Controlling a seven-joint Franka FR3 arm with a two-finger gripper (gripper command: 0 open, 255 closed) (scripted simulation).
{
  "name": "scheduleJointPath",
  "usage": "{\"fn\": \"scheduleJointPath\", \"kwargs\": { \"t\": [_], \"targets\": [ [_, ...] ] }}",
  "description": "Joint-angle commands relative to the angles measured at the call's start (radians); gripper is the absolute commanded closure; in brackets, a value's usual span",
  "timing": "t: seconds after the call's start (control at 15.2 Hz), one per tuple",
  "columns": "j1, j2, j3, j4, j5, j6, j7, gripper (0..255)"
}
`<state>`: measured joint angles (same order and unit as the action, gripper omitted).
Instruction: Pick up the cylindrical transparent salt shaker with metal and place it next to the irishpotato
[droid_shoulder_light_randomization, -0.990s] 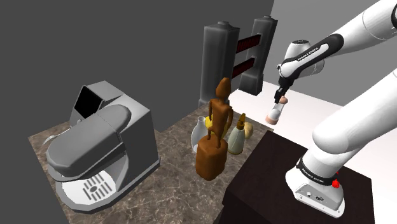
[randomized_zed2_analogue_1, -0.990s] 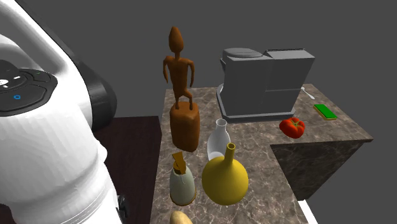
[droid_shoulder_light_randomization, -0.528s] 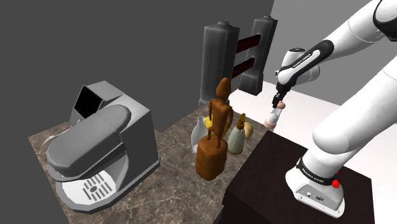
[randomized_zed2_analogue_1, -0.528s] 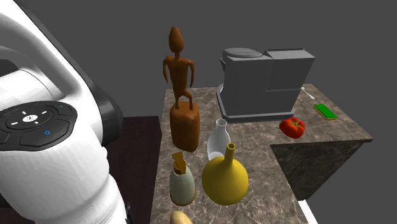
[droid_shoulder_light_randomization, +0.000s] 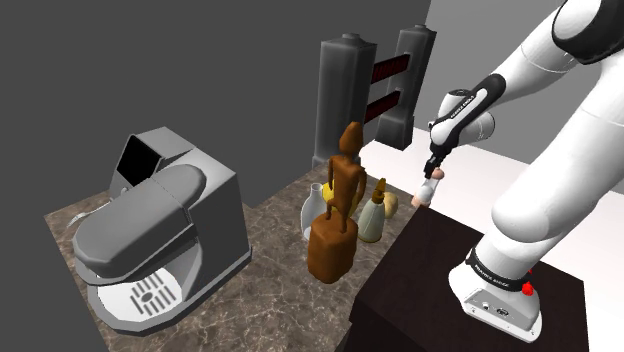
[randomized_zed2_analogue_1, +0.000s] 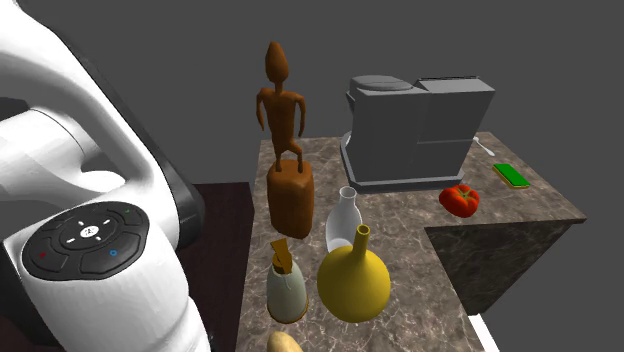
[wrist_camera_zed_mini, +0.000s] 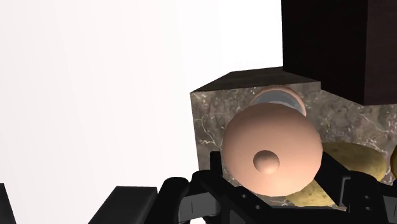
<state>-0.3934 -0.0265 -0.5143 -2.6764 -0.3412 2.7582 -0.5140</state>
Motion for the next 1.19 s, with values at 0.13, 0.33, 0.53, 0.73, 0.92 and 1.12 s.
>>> {"fn": "scheduleJointPath", "kwargs": {
  "t": [0.13,0.33,0.53,0.73,0.92,1.12],
  "targets": [
    [0.001,0.072,0.001,-0.004,0.039,0.074,-0.022,255],
    [-0.003,0.128,0.013,-0.004,0.080,0.127,-0.046,255],
    [-0.017,0.185,0.036,-0.001,0.127,0.178,-0.073,255],
    [-0.031,0.216,0.055,0.001,0.151,0.205,-0.088,255],
    [-0.031,0.216,0.055,0.001,0.150,0.205,-0.087,255],
    [-0.031,0.216,0.055,0.001,0.150,0.205,-0.087,255]
  ]
}}
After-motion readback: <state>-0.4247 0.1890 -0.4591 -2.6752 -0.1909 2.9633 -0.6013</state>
